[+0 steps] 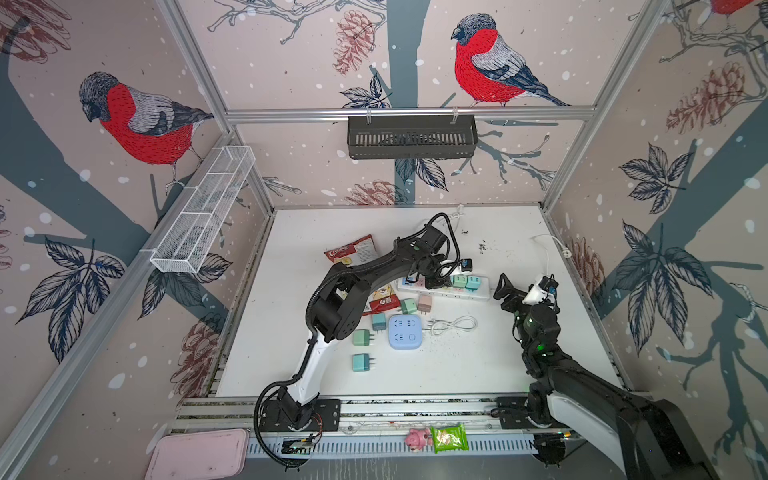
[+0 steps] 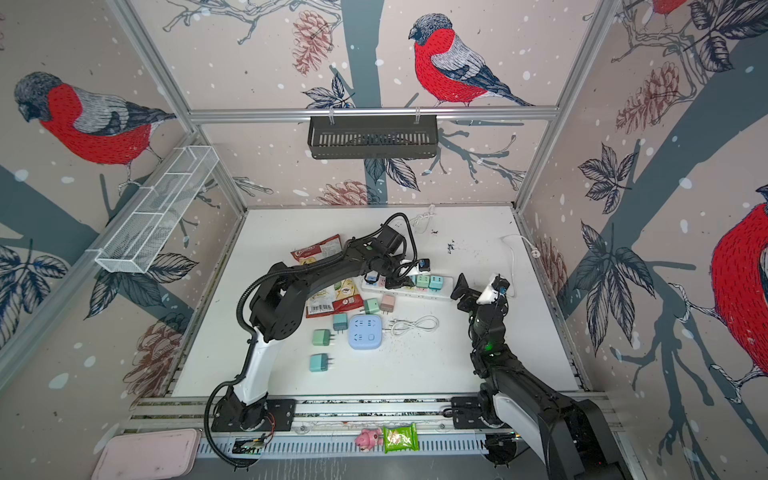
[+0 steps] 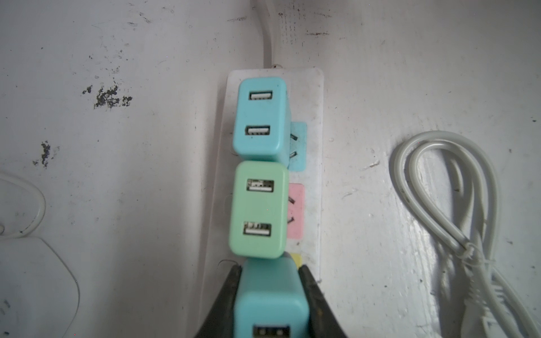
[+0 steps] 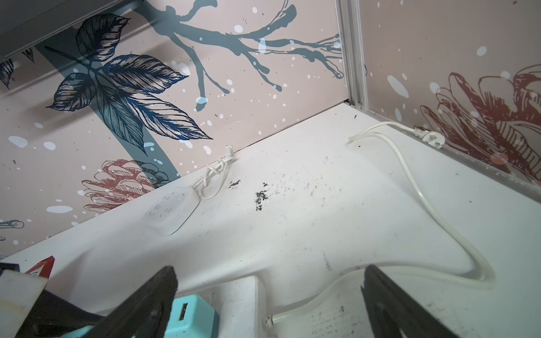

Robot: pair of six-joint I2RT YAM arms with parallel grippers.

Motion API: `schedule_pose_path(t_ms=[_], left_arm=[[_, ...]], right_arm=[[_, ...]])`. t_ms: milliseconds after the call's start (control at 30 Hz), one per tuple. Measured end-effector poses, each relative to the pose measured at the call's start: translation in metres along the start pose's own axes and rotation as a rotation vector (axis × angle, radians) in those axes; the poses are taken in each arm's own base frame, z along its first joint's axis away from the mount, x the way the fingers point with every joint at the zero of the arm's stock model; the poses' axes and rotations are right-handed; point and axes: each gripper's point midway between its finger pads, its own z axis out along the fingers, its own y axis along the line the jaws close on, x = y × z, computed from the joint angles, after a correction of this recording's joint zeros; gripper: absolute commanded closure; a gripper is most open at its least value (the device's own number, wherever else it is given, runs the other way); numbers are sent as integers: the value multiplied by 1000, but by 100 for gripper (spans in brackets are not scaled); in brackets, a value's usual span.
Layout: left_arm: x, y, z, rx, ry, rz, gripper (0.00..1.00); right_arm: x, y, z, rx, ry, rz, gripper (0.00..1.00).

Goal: Insert the plug

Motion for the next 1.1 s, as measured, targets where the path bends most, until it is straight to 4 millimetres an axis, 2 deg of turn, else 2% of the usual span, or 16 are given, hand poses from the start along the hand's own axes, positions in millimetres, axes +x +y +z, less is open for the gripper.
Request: schedule_pose_path(t_ms=[400,1100], left_arm=[[1,6,3,-29,33,-8,100],[1,4,3,-41,52,0,100]], right_arm=[[0,0,0,-2,0,4,0],[-1,0,-1,-7,-4,21,0]])
